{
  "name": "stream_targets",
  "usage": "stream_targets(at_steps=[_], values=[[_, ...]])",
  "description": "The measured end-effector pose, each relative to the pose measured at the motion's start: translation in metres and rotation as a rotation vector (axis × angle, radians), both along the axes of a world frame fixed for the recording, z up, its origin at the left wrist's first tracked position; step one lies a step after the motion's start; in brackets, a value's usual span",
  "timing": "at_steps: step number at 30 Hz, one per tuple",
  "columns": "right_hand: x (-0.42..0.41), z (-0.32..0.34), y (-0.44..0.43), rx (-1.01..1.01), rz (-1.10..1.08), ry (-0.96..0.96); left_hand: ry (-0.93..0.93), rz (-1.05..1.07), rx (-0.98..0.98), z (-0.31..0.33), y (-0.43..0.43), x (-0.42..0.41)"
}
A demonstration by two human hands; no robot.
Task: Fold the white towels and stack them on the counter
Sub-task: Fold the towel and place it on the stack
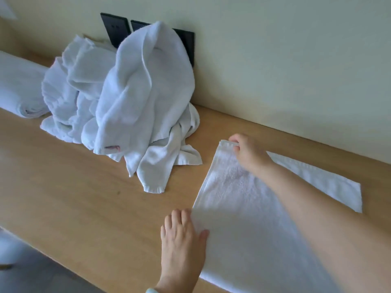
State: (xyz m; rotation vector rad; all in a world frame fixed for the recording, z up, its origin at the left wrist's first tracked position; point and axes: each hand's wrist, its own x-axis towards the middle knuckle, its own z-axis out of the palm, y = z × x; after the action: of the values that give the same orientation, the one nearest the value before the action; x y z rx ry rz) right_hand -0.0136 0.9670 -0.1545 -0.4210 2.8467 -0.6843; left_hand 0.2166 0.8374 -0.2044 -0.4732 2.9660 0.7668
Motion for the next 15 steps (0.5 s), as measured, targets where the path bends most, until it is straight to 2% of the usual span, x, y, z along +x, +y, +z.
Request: stream_targets(at_steps=[4,8,12,15], values=[[-0.047,-0.022,-0.025,0.166,-0.017,-0.136,-0.06,0.063,0.178,0.011,-0.016,0.001],[-0.047,-0.018,-0.032,0.321,0.015,-0.003,-0.112,0.112,0.322,0.016,-0.03,0.003],[-0.049,-0.013,-0.034,0.341,0.032,0.052,-0.177,0.084,0.426,0.017,-0.043,0.007],[-0.052,-0.015,-0.034,0.327,0.011,-0.009,-0.253,0.064,0.452,0.021,-0.05,0.006]])
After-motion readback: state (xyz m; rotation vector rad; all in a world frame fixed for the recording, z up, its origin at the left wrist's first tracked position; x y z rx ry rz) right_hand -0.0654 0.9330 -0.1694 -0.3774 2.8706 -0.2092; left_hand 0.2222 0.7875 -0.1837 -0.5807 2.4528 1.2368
